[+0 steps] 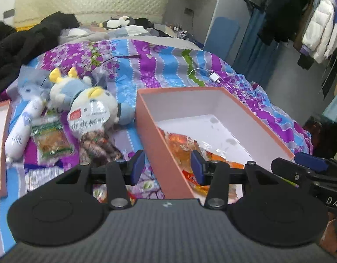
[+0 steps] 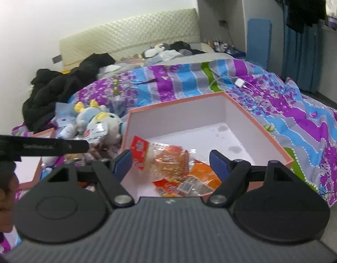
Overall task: Organize snacks
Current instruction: 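Withdraw both tools from the pink box toward the snack pile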
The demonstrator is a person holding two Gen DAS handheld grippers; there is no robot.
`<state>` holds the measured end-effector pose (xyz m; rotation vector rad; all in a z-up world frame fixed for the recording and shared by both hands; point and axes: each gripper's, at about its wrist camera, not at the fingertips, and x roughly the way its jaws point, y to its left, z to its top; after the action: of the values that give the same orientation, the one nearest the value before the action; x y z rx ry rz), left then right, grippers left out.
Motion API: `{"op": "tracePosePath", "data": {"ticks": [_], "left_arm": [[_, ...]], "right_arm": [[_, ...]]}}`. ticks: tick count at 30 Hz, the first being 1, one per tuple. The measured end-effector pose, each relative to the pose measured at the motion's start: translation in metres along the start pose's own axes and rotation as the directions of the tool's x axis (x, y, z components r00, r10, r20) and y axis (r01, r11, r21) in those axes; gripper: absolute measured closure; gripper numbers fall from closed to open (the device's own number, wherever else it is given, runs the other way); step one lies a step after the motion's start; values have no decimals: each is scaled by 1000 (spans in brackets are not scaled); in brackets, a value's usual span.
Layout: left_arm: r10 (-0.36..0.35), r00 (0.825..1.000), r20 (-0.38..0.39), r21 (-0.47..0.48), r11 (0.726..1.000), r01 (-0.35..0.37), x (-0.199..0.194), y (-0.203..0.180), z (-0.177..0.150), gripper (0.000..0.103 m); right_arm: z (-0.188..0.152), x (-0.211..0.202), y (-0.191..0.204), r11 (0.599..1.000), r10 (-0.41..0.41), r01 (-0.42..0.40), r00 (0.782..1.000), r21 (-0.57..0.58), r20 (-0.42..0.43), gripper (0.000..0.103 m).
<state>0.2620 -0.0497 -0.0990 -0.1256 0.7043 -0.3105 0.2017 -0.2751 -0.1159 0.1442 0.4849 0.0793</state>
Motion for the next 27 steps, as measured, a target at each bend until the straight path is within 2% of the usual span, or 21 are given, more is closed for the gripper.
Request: {"op": "tracePosePath", "data": {"ticks": [8,12,17,21,25,27], "left_arm": [[-19,999,50,-10,1000,20,-44,5,-46,51],[0,998,64,-3,1000,0,-63,7,-71,51],[19,998,67,-38,999,-17,-85,12,-101,51],[55,995,88,-51,997,-51,-109,18,-121,51],[90,992,85,-110,991,-81,-134,32,-146,51],[110,991,78,-133,986,-99,-143,38,-156,47]], "right_arm": [[-34,-24,17,999,40,-41,999,-7,-8,24],[-55,-35,22,998,69,-68,997,14,-23,24],[-75,-48,33,993,112,-112,993,22,-34,24],[-89,-62,49,990,135,-136,991,-47,-14,24],[-100,-71,62,978,182,-185,983,-93,-36,24],[-107,-73,70,971,196,-201,979,-128,-53,24]]}}
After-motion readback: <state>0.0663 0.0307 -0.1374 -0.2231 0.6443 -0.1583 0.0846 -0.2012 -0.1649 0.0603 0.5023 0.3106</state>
